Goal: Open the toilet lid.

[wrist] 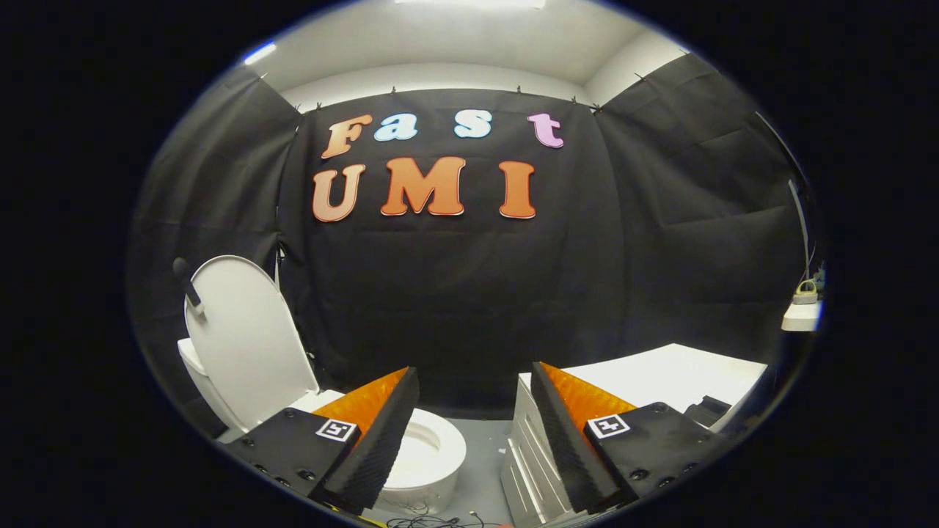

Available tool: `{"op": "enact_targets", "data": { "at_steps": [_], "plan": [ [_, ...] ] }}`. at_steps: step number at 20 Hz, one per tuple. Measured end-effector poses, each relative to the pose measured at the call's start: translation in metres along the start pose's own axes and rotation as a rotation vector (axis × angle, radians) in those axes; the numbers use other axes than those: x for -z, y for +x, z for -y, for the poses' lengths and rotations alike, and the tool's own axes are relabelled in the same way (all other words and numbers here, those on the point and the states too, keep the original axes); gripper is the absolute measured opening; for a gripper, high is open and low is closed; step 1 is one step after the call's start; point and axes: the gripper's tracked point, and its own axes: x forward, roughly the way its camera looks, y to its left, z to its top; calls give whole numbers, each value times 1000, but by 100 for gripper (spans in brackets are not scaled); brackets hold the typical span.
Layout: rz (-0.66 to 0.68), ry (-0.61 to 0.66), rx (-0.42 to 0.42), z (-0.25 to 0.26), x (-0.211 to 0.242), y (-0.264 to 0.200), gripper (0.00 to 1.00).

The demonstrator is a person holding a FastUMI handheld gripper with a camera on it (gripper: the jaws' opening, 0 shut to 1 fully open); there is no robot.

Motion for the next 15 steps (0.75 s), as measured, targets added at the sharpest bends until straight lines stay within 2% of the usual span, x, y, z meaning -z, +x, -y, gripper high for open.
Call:
{"op": "enact_targets", "data": {
  "at_steps": [15],
  "plan": [
    [2,-17,8,-2,0,-1,98]
  ]
}}
